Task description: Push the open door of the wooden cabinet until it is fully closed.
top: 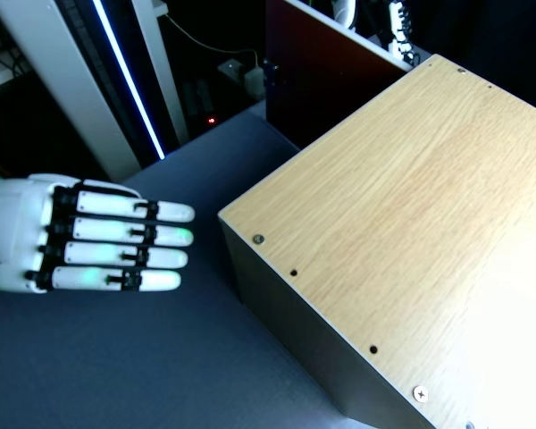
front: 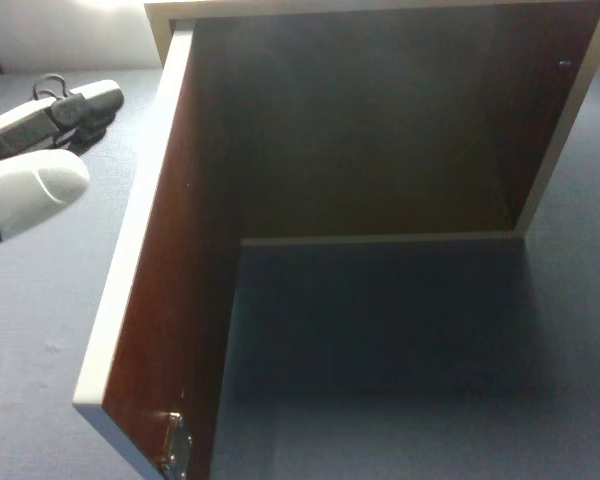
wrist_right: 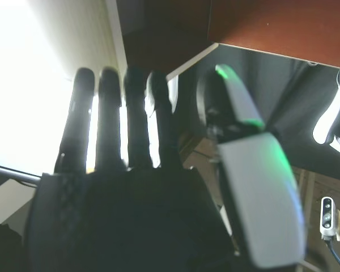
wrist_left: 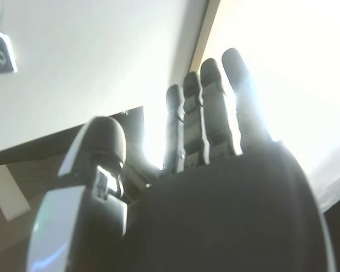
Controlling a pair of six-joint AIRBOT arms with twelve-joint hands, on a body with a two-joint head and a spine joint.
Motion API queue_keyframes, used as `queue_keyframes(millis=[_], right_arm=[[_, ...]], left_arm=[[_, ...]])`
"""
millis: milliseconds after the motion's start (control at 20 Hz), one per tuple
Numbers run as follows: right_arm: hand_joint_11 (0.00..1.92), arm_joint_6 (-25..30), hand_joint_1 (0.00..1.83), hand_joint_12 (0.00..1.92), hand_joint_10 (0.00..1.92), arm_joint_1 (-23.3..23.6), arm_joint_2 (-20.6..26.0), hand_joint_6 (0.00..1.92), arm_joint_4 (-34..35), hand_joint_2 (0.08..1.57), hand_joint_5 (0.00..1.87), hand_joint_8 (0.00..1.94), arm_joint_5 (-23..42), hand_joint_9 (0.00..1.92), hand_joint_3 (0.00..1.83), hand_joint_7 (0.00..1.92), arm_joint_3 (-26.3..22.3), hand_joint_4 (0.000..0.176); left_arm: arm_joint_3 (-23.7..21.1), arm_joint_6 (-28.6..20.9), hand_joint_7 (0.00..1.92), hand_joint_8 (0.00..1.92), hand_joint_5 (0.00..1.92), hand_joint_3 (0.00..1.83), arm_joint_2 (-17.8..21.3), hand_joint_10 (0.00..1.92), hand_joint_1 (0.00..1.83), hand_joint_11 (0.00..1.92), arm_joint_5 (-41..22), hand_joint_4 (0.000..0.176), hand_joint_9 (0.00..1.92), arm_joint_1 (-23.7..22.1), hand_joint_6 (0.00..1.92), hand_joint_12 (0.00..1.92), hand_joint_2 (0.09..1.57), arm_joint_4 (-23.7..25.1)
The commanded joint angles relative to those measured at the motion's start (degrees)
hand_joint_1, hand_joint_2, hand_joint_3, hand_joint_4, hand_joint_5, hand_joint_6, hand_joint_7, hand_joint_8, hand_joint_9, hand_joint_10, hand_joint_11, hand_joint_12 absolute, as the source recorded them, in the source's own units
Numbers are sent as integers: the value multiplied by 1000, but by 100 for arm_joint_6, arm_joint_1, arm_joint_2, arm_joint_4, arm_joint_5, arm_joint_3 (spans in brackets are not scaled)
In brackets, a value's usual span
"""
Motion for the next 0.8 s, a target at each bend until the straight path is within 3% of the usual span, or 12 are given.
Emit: queue_keyframes(millis=[0,250,350,750], right_arm=[[0,43,475,561,7,52,3,5,156,1423,356,6,697,225,3,331,23,0],[4,50,436,580,3,55,-7,4,156,1425,390,3,696,236,1,349,38,0],[7,55,518,575,4,55,-6,4,155,1423,398,5,695,249,0,368,47,0],[24,59,546,548,6,54,-38,0,153,1423,396,7,685,263,0,378,76,0]], left_arm=[[1,-32,129,5,123,2,10,0,0,86,-761,0,119,-50,3,163,1377,-56],[-3,-32,102,2,116,4,3,1,0,94,-746,0,90,-72,3,136,1389,51],[-1,-32,163,5,157,2,4,7,0,122,-718,0,164,-92,4,125,1401,227],[2,-32,193,2,157,5,19,1,53,129,-531,0,195,-139,1,83,1471,560]])
